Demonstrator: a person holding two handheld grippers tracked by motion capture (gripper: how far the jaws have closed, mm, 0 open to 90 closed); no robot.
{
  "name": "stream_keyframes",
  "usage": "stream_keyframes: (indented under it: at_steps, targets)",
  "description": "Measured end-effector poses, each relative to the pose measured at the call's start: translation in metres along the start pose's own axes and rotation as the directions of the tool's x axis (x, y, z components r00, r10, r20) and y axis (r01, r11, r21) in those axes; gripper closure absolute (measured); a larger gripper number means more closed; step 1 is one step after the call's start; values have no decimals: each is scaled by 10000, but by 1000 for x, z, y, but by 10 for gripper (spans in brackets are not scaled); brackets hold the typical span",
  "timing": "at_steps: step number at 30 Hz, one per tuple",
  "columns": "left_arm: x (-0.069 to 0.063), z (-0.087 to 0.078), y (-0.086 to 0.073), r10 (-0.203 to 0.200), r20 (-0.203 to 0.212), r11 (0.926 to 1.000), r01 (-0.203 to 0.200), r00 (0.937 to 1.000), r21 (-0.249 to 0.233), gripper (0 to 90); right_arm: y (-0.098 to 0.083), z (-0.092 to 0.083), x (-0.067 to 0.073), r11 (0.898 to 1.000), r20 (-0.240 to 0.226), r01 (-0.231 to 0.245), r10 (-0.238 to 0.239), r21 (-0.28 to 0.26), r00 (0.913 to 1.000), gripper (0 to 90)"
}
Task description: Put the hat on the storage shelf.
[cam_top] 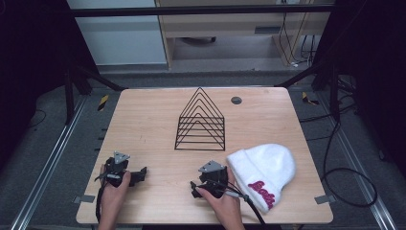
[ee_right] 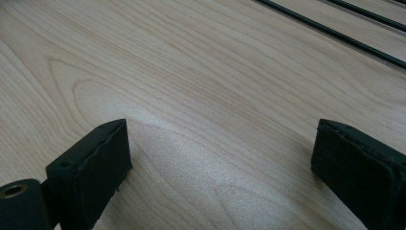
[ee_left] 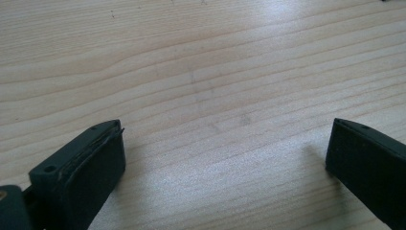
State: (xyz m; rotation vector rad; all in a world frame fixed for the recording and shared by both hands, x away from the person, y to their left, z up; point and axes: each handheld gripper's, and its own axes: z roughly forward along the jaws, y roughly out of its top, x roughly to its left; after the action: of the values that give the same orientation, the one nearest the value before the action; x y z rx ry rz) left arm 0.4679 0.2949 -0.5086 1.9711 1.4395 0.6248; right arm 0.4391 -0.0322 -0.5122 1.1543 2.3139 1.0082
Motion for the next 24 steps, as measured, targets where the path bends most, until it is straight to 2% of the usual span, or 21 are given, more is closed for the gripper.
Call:
stream_keyframes:
  at_steps: [6, 7, 10, 11, 12, 14, 15, 16, 17, 18, 19, 20, 21, 22, 24]
  targets:
    - [0, 0, 0, -11, 2, 10000, 11, 10000, 7, 0, 0, 0, 0, 10000, -36, -58, 58, -33, 10000, 81]
    - [0, -1, 0, -1, 5, 10000, 0, 10000, 27, 0, 1, -5, -1, 9999, -114, 64, -62, 159, 9999, 104]
    - [0, -1, -1, 10, 19, 10000, -10, 10000, 22, 0, 6, -21, -2, 9985, -8, 533, -533, -93, 9986, 113]
    - [0, -1, -1, 10, 19, 10000, -10, 10000, 22, 0, 6, -21, -2, 9985, -8, 533, -533, -93, 9986, 113]
    - [0, -1, -1, -7, 16, 10000, 7, 10000, 9, 0, 13, -37, -8, 9967, 194, 797, -794, -148, 9967, 105]
    - [0, -1, -1, 33, 24, 10000, -33, 10000, 38, 0, 19, -53, -17, 9953, 337, 928, -918, -284, 9952, 109]
    - [0, -1, -1, 33, 24, 10000, -33, 10000, 38, 0, 19, -53, -17, 9953, 337, 928, -918, -284, 9952, 109]
    - [0, -1, -1, 38, 27, 10000, -38, 10000, 36, 0, 21, -60, -23, 9950, 400, 945, -932, -321, 9948, 113]
    - [0, -1, -1, 50, 23, 10000, -50, 10000, 26, 0, 25, -75, -36, 9956, 534, 896, -879, -291, 9947, 134]
    - [0, -1, -1, 50, 23, 10000, -50, 10000, 26, 0, 25, -75, -36, 9956, 534, 896, -879, -291, 9947, 134]
    - [0, -1, -1, 51, 26, 10000, -51, 10000, 25, 0, 25, -80, -42, 9957, 626, 872, -851, -320, 9944, 144]
    - [0, -1, -1, 55, 26, 10000, -55, 10000, 27, 0, 26, -93, -61, 9974, 737, 642, -616, -331, 9954, 162]
    - [0, -1, -1, 55, 26, 10000, -55, 10000, 27, 0, 26, -93, -61, 9974, 737, 642, -616, -331, 9954, 162]
    - [0, -1, -1, 53, 26, 10000, -54, 10000, 27, 0, 25, -101, -79, 9986, 955, 517, -510, -57, 9941, 168]
    - [0, -1, -1, 49, 25, 10000, -49, 10000, 25, 0, 24, -103, -85, 9989, 1018, 456, -459, 54, 9937, 174]
